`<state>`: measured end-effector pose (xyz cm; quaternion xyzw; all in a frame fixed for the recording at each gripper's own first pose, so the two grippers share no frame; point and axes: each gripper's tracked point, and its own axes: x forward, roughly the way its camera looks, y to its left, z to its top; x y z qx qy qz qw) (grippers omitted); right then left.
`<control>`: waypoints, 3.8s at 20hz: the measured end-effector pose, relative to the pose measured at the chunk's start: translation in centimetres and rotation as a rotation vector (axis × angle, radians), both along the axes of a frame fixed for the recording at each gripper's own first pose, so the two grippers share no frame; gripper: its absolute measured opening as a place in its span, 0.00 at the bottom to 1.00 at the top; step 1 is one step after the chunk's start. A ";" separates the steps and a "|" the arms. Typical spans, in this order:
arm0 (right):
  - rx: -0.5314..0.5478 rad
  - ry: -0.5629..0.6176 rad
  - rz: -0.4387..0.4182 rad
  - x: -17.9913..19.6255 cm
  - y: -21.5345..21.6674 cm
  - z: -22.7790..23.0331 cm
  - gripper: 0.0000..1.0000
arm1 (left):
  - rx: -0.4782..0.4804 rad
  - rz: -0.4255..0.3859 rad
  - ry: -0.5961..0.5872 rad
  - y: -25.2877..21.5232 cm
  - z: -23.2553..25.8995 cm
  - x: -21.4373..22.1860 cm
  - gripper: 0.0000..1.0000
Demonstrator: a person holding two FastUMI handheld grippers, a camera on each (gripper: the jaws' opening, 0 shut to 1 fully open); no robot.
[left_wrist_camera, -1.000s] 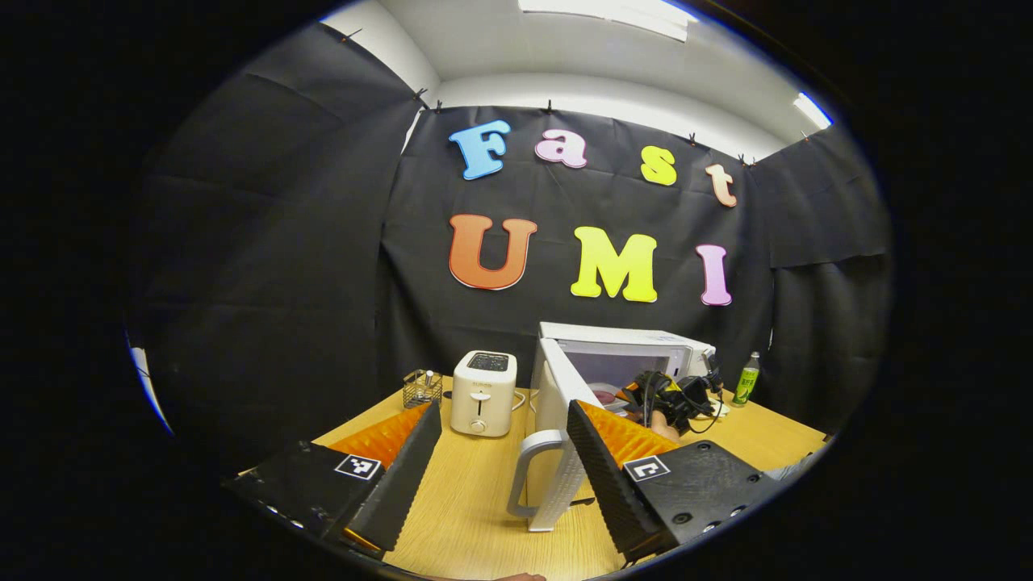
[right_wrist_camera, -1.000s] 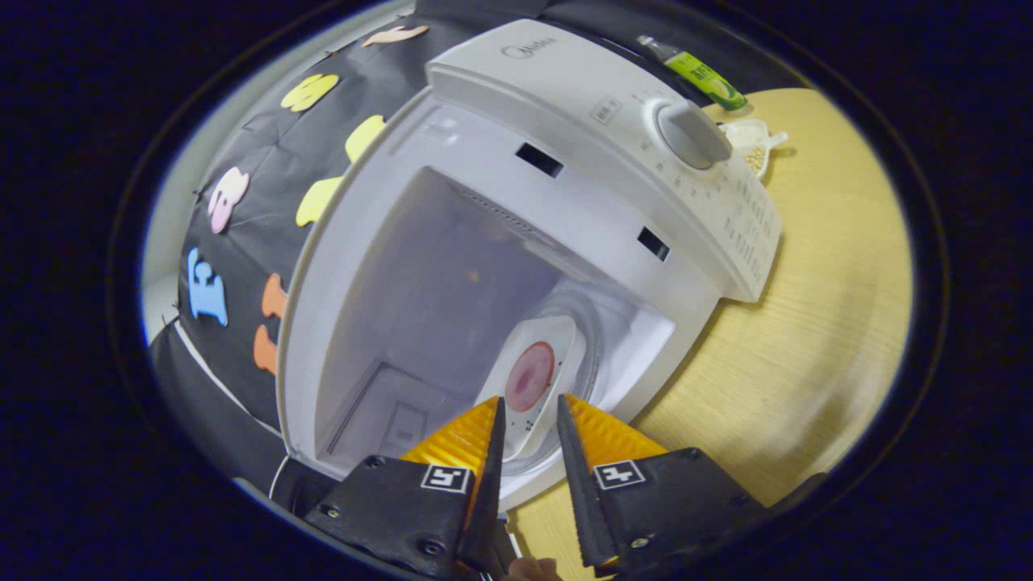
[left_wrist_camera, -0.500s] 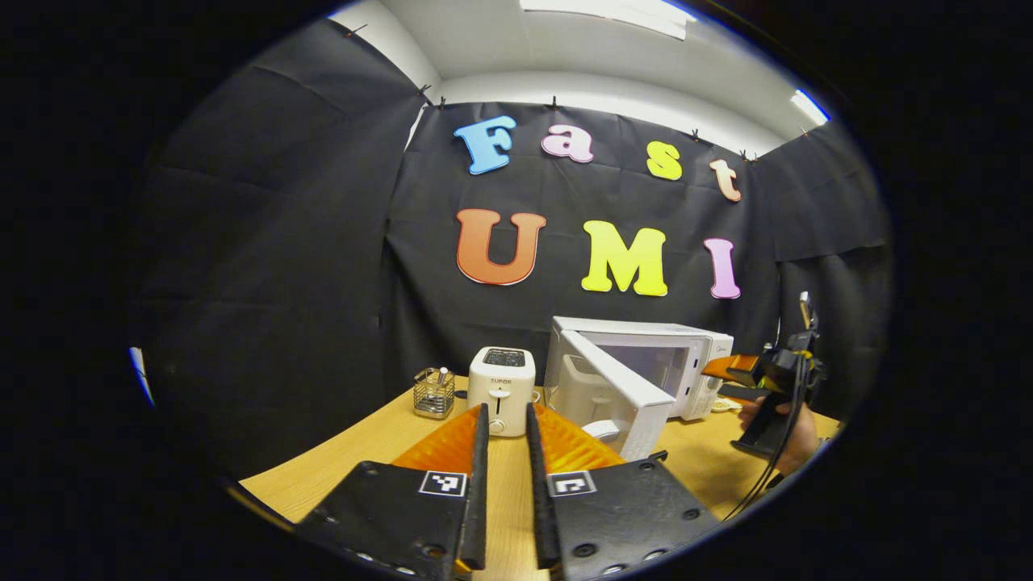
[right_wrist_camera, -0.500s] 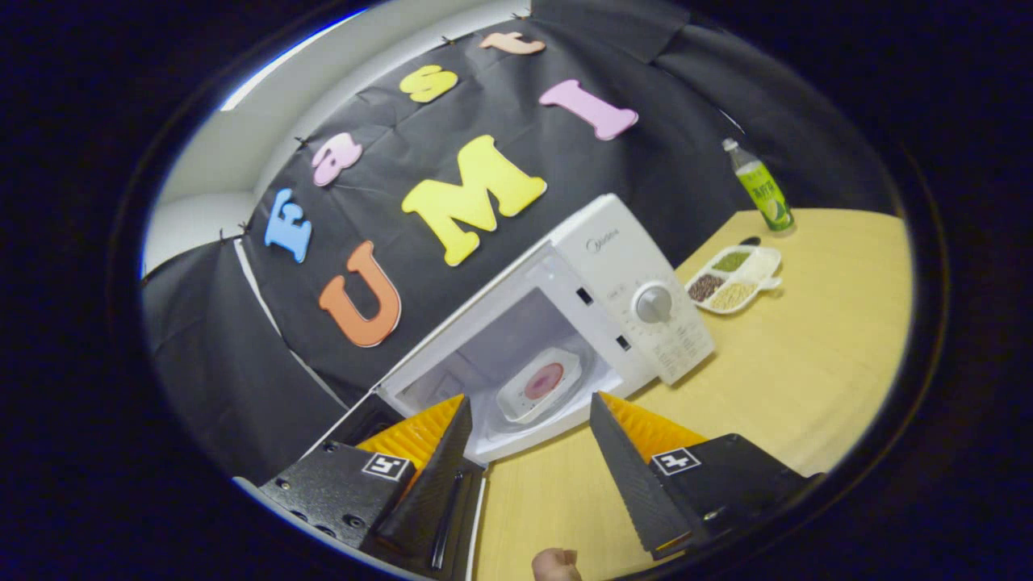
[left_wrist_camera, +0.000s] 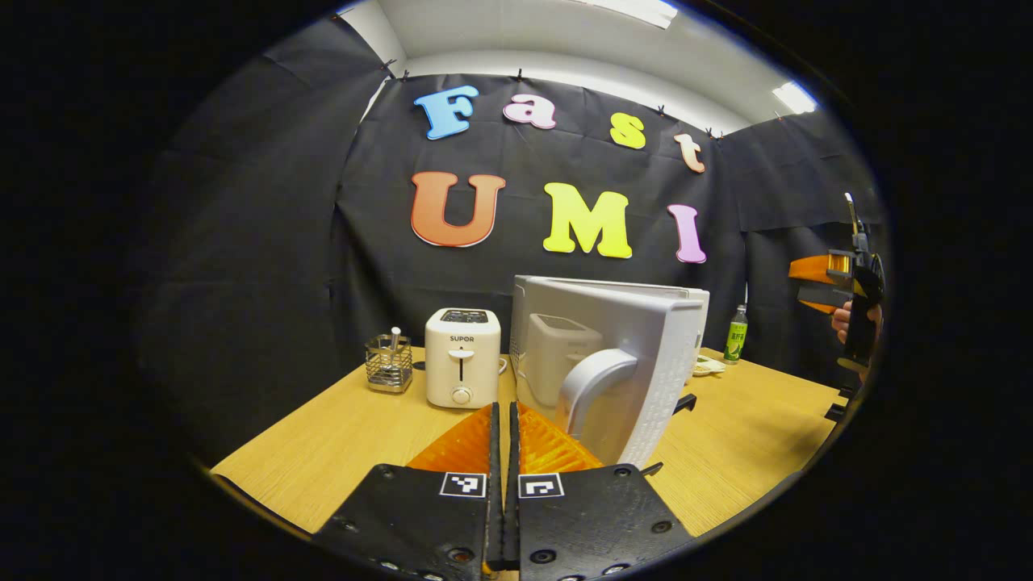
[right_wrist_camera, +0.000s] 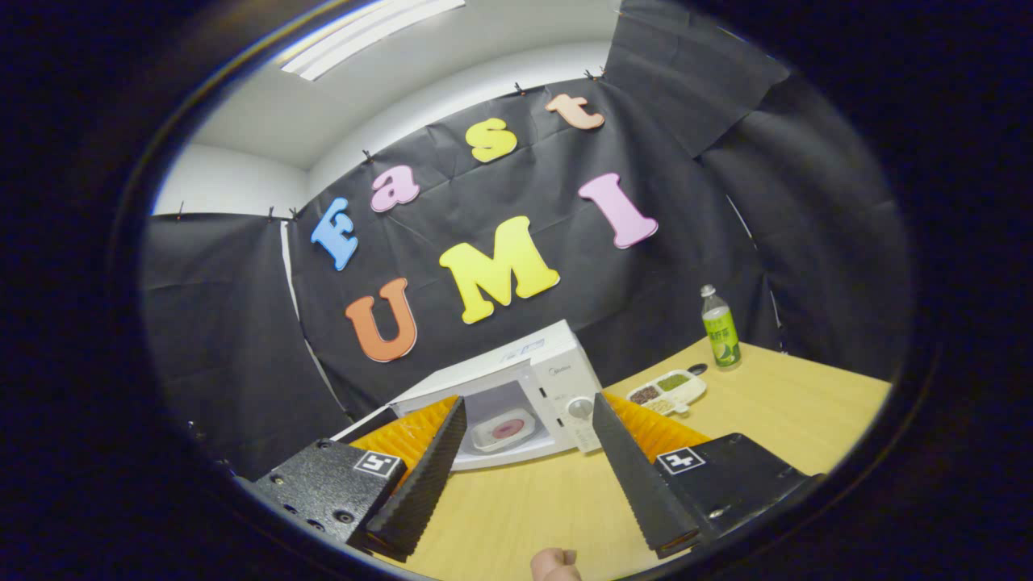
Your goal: Open the microwave oven with the left hand, put the food in, and close the microwave oven.
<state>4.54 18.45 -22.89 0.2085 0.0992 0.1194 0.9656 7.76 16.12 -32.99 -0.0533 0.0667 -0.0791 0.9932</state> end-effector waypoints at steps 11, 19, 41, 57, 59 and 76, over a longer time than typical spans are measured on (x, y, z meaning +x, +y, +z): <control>-0.125 -0.091 0.021 -7.4 -9.2 7.5 1.00 | 0.030 -0.139 -0.035 -9.8 0.5 0.9 0.00; -0.159 -0.106 0.015 -8.9 -13.7 7.6 0.99 | 0.066 -0.250 -0.034 -19.1 -0.1 4.4 0.00; -0.198 -0.058 -0.002 -2.8 -17.9 0.9 1.00 | -0.026 -0.196 -0.015 -32.8 0.1 23.7 0.00; -0.236 0.007 0.001 -3.8 -14.7 0.2 0.90 | 0.008 -0.052 0.082 -29.5 2.7 16.3 0.66; -0.254 -0.003 -0.009 -4.5 -14.7 1.2 1.00 | 0.031 -0.029 0.064 -28.6 4.7 13.2 0.93; -0.332 -0.143 -0.034 -10.5 -14.5 9.8 1.00 | 0.102 0.156 -0.094 -22.1 20.9 -11.9 0.95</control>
